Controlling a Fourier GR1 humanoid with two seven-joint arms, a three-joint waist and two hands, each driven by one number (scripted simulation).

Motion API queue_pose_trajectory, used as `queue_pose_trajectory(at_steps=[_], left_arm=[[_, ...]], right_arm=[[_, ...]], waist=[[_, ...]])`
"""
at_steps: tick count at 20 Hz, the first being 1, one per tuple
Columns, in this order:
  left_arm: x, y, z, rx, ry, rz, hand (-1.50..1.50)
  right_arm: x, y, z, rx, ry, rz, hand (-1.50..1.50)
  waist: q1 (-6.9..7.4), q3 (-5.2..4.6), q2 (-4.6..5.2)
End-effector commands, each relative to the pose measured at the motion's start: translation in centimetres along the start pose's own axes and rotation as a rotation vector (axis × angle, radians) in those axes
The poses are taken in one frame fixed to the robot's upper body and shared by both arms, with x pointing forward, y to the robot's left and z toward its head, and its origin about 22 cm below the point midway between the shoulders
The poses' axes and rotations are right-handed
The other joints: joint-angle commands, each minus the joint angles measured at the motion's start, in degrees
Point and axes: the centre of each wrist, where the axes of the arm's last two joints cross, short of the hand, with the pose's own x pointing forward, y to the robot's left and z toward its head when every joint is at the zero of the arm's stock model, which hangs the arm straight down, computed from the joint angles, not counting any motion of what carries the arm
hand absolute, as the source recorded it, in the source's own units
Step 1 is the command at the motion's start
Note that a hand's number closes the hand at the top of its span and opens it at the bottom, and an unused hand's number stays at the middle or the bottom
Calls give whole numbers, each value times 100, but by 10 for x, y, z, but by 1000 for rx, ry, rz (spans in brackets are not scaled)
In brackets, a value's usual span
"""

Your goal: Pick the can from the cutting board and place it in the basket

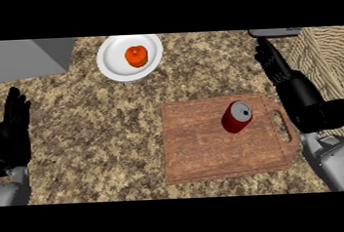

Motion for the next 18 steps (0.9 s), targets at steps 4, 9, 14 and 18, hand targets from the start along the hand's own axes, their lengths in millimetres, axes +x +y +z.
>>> queue_pose_trajectory(at_steps=[4,9,14,18], left_arm=[[-1,-12,-1,-194,60,-101,0],[-5,-34,8,-347,139,-115,0],[9,-41,-7,-376,153,-118,0],[-1,-36,1,-350,163,-127,0]], right_arm=[[-53,-14,26,-256,-133,-301,150],[-23,29,17,-243,-649,-417,150],[-44,78,38,-539,-560,-99,-150],[-74,26,73,-557,-245,232,-150]], waist=[[-119,-52,-50],[-143,-39,-66],[-75,-99,-135],[-236,-138,-183]])
